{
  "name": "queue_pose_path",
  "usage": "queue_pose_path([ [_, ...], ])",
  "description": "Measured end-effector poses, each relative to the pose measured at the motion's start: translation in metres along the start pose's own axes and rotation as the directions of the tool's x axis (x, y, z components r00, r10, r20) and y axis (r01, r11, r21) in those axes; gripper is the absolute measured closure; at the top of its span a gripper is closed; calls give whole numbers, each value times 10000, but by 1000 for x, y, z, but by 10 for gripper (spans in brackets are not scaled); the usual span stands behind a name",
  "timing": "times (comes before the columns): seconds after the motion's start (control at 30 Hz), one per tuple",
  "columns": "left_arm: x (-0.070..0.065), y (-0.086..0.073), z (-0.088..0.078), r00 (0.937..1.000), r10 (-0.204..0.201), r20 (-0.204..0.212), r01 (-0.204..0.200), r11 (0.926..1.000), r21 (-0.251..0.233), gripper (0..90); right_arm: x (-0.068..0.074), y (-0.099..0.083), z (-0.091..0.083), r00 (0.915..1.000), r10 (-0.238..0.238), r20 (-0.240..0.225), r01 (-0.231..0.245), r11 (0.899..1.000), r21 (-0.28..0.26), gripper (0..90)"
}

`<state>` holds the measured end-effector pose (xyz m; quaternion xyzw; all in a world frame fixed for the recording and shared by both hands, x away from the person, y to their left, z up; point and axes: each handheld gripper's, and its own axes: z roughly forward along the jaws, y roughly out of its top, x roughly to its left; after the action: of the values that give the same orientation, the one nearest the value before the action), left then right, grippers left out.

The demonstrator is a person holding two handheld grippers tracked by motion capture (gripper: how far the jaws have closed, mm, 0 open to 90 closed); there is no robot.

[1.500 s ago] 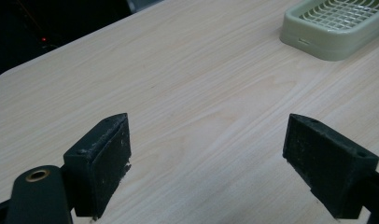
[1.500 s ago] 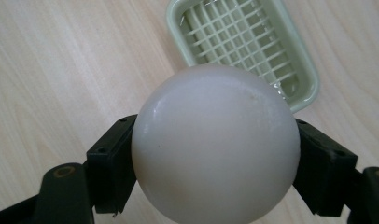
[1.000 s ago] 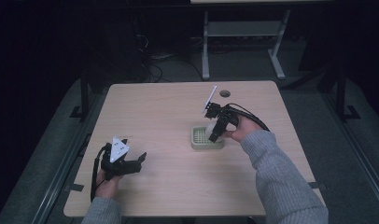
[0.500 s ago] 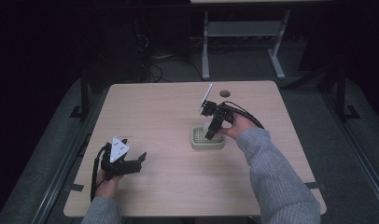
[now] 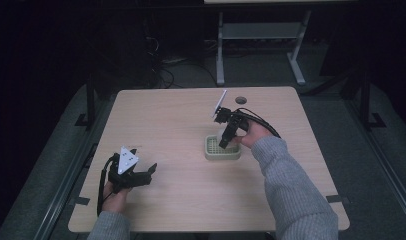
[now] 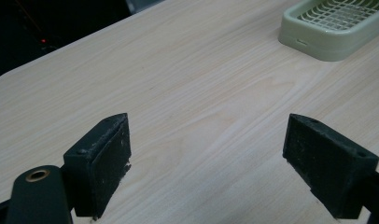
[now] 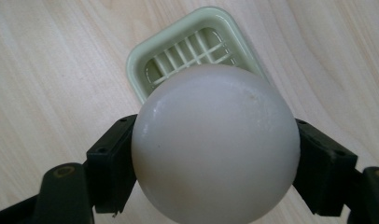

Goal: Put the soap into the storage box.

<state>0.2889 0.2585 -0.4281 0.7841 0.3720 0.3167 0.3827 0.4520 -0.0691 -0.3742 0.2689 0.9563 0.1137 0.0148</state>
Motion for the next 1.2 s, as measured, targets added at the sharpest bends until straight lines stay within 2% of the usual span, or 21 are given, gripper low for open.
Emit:
queue_pose_path([
  [0.47, 0, 0, 0, 10000, -69, -6, 69, 10000, -29, 149, -4, 7, 18, 10000, 32, 14, -33, 9997, 259, 236],
  [0.87, 1, 0, 0, 10000, -49, -8, 49, 10000, -44, 148, -5, 7, 29, 9996, 274, -38, -273, 9990, 343, 236],
  [1.2, 1, 0, 0, 10000, -24, -6, 24, 10000, -30, 148, -3, 11, 40, 9999, 95, 74, -99, 9984, 560, 236],
])
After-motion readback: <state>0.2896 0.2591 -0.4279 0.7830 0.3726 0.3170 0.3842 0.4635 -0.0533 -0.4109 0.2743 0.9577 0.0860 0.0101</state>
